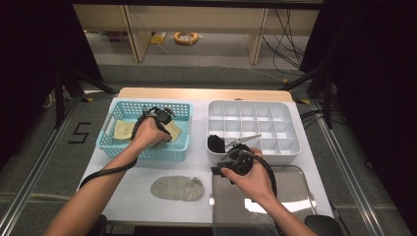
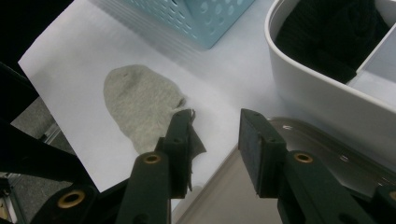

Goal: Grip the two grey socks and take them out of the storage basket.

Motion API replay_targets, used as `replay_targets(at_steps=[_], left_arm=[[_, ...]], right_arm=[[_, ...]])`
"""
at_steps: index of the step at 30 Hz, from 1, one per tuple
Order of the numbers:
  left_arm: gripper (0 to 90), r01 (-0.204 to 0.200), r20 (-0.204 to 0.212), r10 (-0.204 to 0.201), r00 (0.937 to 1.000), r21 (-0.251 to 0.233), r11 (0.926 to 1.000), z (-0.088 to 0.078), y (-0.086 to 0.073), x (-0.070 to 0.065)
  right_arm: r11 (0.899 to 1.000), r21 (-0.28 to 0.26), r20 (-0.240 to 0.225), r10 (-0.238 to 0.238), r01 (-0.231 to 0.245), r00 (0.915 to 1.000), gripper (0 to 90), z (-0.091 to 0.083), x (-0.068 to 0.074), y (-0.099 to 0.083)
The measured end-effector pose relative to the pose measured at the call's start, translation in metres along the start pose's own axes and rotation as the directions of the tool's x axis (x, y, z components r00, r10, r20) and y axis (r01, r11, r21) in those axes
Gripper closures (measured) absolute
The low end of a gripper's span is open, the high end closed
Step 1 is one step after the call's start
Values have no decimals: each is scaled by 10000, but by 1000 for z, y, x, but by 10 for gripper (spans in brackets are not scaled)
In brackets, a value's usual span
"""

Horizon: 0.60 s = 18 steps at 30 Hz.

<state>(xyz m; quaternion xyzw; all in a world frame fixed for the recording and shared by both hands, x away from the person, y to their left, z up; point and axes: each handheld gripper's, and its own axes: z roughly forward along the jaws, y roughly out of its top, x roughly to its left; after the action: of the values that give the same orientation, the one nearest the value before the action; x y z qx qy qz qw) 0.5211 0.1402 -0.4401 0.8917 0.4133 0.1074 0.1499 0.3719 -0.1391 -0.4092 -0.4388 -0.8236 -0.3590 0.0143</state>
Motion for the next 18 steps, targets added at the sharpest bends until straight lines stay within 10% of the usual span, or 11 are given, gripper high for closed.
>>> replay_targets(at_steps=[12, 18], left_arm=[[842, 96, -51, -93, 9999, 475, 9988, 5, -3, 2], [869, 381, 22, -381, 9993, -291, 9988, -12, -5, 3]], right_arm=[[10000, -34, 19, 45, -45, 10000, 656, -2, 0, 0], [10000, -51, 22, -66, 66, 10000, 654, -1, -1, 0]])
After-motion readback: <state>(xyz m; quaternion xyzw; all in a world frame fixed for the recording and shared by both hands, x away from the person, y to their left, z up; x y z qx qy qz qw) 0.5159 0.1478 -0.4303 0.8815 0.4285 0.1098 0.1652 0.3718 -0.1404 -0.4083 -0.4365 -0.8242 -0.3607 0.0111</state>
